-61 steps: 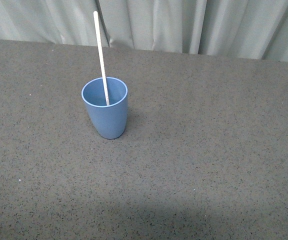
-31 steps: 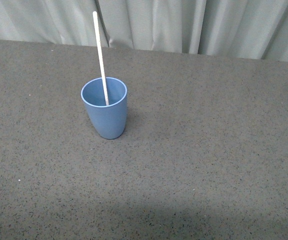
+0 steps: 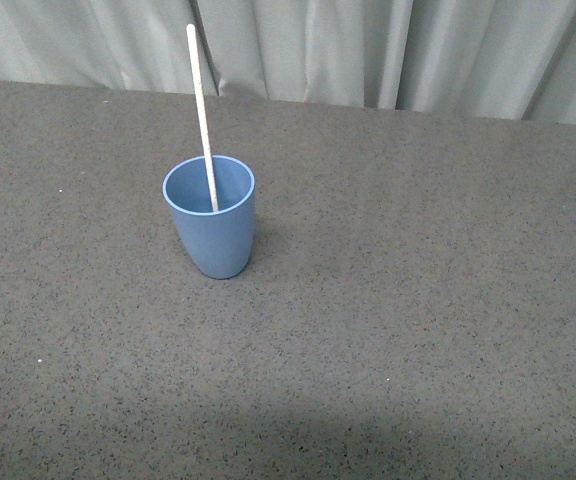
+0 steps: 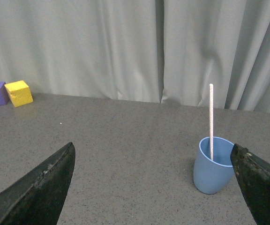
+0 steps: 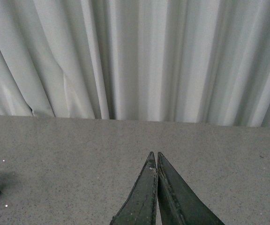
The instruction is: Transfer chopsticks to blue cup
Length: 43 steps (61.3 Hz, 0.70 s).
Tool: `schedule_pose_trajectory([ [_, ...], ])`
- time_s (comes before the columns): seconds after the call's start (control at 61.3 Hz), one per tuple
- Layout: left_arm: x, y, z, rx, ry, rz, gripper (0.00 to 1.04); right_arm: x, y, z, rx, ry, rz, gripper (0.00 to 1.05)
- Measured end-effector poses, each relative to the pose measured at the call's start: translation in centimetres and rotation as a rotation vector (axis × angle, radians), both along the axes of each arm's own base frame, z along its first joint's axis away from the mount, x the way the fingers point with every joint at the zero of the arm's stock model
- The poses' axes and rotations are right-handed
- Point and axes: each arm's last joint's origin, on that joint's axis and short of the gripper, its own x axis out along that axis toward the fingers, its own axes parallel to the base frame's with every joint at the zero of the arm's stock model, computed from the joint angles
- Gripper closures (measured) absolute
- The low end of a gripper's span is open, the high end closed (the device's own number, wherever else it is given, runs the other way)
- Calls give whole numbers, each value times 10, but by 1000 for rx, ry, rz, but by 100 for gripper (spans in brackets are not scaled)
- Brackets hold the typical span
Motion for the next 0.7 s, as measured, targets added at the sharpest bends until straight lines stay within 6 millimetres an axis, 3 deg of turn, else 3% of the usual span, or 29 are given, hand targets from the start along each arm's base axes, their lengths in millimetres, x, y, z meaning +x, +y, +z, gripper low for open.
schedule_pose_trajectory([
  [0.098,0,0,0,0,0,0,7,0,0,0,-1,2,0,101],
  [0.587,0,0,0,0,0,0,7,0,0,0,-1,2,0,9],
  [0.702,0,0,0,0,0,0,7,0,0,0,0,2,0,10],
])
